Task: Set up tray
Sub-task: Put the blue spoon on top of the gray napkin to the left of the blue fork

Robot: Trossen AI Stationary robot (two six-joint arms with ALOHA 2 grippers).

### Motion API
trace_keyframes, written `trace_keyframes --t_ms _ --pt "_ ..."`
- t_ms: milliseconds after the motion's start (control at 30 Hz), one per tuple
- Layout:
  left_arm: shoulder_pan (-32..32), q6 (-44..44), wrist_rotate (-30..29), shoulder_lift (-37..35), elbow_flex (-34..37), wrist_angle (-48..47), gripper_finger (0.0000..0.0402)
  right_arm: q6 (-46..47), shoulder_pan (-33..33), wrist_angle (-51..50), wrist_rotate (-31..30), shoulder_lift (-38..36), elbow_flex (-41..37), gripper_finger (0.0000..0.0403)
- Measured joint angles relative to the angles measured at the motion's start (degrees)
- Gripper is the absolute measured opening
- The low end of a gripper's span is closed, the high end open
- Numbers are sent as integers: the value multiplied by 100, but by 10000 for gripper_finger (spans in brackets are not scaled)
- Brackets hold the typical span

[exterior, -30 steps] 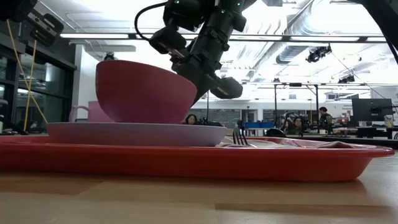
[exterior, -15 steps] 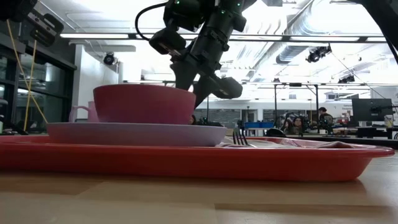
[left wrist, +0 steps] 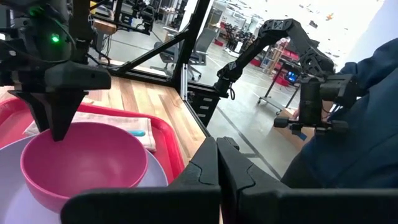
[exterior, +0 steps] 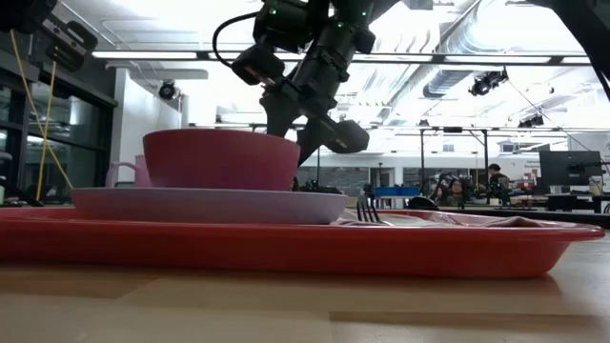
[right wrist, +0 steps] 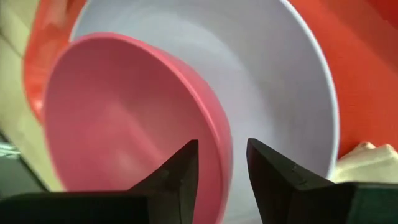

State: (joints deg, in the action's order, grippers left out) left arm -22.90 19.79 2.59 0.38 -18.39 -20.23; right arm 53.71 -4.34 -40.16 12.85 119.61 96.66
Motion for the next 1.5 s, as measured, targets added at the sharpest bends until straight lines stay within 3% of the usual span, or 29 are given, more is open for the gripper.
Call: trace_keyframes --t_ms 433,667,967,1233,1367,1500 --pt "0 20 0 1 0 2 21 15 -281 164 976 -9 0 114" --pt "0 30 0 2 0 71 21 -30 -390 226 871 -341 0 114" --pt "0 676 -50 2 0 105 21 -634 -596 161 -174 -1177 2 114" --pt "0 1659 -818 0 -7 46 21 -1737 -625 192 -1815 -2043 2 114" --pt "1 2583 -1129 0 -9 -692 21 -2288 -625 150 -2504 -2410 0 114" --pt "0 4165 -1148 2 -9 -2200 21 -2569 -625 58 -3110 -2652 0 114"
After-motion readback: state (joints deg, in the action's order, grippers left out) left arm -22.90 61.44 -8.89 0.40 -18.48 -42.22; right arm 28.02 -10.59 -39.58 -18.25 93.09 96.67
